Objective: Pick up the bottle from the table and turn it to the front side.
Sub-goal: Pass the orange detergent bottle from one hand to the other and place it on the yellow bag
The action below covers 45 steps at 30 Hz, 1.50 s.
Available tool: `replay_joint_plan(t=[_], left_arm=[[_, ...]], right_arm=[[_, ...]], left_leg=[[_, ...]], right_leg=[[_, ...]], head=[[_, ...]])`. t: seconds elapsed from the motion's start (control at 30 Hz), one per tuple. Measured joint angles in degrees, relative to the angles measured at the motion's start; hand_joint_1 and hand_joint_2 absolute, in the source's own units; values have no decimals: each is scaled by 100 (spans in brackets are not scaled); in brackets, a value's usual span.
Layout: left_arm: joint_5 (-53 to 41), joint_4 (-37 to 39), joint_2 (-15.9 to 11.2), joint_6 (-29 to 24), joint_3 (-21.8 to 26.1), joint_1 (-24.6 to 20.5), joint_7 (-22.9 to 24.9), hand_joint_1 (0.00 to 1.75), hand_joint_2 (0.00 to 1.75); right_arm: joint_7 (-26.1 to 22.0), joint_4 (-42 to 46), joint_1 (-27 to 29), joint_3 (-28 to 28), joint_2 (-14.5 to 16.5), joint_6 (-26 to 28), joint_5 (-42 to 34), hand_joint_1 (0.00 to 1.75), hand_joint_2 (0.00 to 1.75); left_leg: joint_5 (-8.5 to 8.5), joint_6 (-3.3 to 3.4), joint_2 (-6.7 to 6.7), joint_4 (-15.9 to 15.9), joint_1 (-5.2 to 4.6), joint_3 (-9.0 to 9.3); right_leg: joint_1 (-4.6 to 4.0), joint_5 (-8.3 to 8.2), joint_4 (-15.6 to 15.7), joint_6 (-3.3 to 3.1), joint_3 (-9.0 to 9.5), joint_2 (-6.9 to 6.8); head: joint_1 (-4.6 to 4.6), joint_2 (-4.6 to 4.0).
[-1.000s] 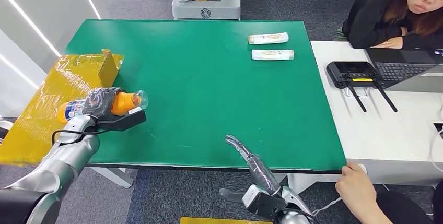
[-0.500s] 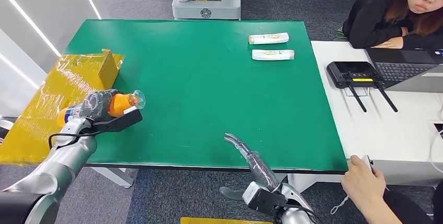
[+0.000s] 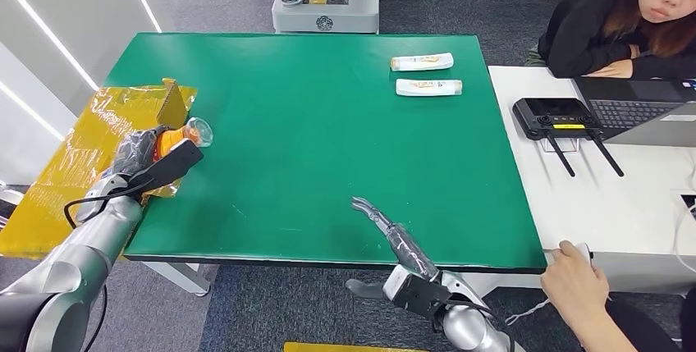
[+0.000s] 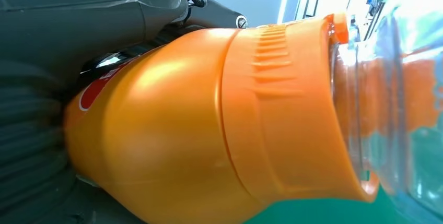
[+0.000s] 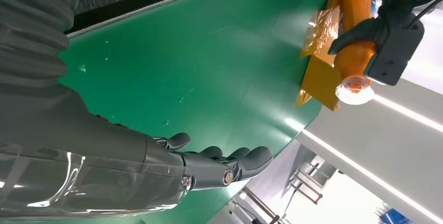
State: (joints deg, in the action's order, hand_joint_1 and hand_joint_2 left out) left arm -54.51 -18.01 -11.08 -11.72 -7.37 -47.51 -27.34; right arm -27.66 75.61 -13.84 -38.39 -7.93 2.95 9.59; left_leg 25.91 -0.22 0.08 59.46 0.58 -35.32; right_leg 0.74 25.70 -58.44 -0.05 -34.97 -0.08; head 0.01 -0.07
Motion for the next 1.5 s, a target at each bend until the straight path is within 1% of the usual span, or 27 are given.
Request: replay_joint_plan(t=[0.13, 0.37, 0.57, 1.1, 1.27, 1.4, 1.5], left_arm=[[-122, 0, 29, -252, -1, 51, -35, 175, 175], [-267, 0, 74, -394, -4, 73, -34, 175, 175], [-617, 0, 123, -421, -122, 93, -13, 175, 175], [-720, 0, 164, -455, -216, 100, -1, 175, 175], [-1180, 0, 164, -756, -472, 233, -15, 175, 175], [-1269, 0, 163, -1007, -678, 396, -164, 175, 175], [-1288, -1, 161, -1075, -785, 522, -195, 175, 175]], right_arm=[[-74, -150, -123, -80, -89, 39, -162, 0, 175], [-125, -263, -183, -158, -174, 92, -258, 0, 175], [-155, -316, -222, -232, -270, 183, -400, 0, 175], [-165, -353, -254, -327, -343, 198, -433, 0, 175], [-163, -365, -282, -359, -402, 318, -606, 0, 175], [-174, -358, -245, -410, -493, 434, -708, 0, 175], [-180, -338, -157, -439, -520, 501, -711, 0, 175]], left_leg=[[0, 0, -2, 0, 0, -1], [0, 0, -3, 0, 0, -1], [0, 0, -3, 0, 0, -2], [0, 0, -2, 0, 1, -2], [1, 0, 0, 0, 0, -2], [4, -2, -1, 0, 0, -3], [8, -5, -1, -2, 0, -3]], right_leg=[[0, 0, 0, 0, 0, -2], [0, 1, 1, -1, 0, -3], [-1, 1, 1, -2, 0, -3], [-1, 1, 1, -2, -1, -1], [-1, 2, 2, -2, -2, 1], [0, 2, 3, -2, -3, 1], [0, 5, 3, -5, -2, 1]], head=[[1, 0], [1, 0], [1, 0], [1, 0], [0, 0], [1, 0], [2, 0]])
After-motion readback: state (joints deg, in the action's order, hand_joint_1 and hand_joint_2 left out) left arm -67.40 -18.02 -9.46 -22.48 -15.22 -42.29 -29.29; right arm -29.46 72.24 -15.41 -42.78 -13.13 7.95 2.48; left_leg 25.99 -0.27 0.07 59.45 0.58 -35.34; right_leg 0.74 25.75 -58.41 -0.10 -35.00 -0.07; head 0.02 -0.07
